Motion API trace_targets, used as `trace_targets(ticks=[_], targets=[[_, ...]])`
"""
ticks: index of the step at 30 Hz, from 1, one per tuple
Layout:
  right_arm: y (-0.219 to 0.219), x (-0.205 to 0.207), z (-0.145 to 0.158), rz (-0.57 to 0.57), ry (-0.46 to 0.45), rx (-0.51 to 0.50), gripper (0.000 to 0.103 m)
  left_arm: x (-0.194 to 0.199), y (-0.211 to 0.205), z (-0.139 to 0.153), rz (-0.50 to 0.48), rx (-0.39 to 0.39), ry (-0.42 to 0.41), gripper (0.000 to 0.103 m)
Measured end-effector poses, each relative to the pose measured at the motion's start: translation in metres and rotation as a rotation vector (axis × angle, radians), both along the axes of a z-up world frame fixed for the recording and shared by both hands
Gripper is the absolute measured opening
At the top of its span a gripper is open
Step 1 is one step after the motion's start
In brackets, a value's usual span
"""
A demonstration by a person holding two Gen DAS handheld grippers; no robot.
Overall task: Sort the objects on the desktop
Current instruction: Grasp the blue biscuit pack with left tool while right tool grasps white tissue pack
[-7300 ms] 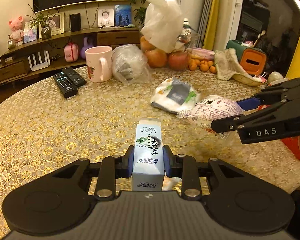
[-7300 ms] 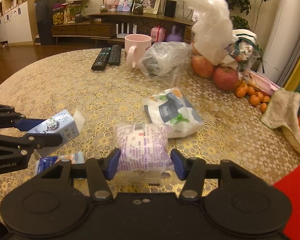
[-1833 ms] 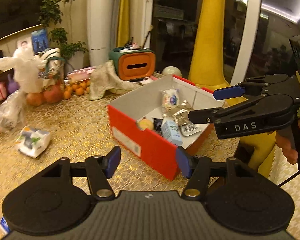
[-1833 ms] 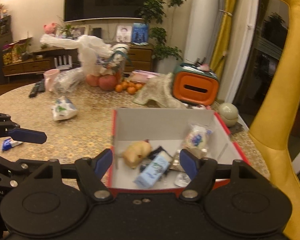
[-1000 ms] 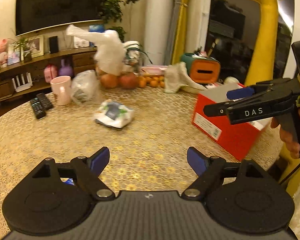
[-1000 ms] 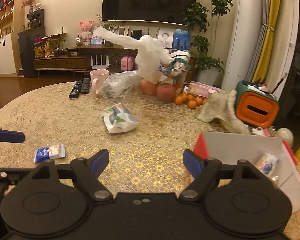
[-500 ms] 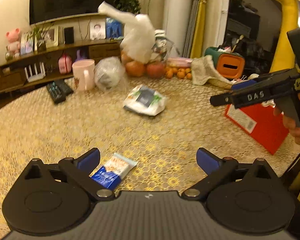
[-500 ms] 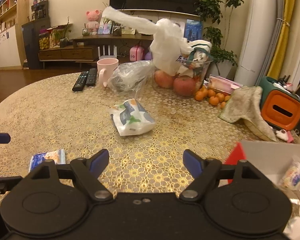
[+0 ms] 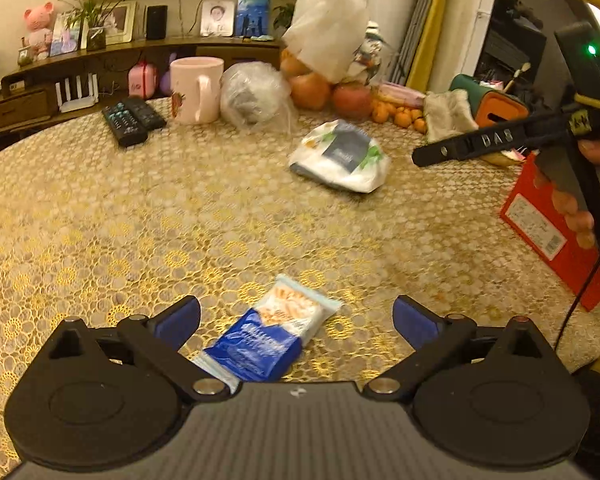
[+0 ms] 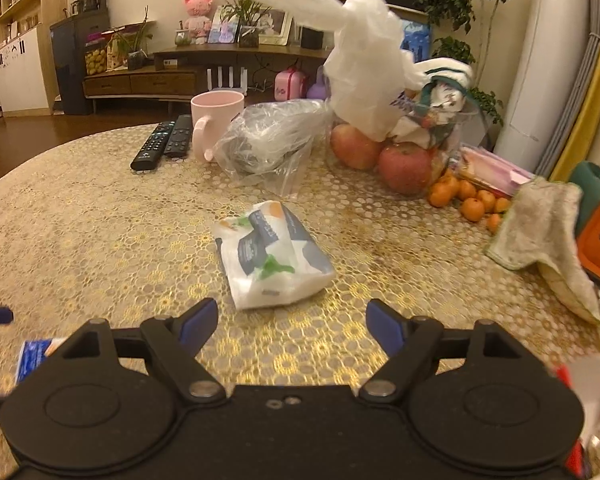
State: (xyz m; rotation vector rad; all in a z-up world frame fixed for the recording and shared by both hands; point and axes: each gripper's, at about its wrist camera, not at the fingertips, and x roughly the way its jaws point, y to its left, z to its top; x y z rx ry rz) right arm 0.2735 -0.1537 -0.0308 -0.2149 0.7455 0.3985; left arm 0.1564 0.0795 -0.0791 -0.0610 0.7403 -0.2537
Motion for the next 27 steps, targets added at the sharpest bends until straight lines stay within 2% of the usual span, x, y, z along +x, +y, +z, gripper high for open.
trace_targets(ticks=[8,16,21,27], targets=[[0.024,0.047,-0.023,0.044,0.011,-0.019,0.081,0.014,0.005,-0.019,-0.012,0.036,0.025,0.103],[0.035,0.084,-0.043,0.045,0.036,-0.019,0.081,0.019,0.001,-0.029,-0.045,0.079,0.016,0.102],[0.037,0.094,-0.057,0.049,0.06,-0.017,0.082,0.018,-0.004,-0.032,-0.058,0.108,-0.007,0.102],[0.037,0.095,-0.064,0.041,0.086,0.021,0.081,0.016,-0.007,-0.033,-0.055,0.147,-0.024,0.096]])
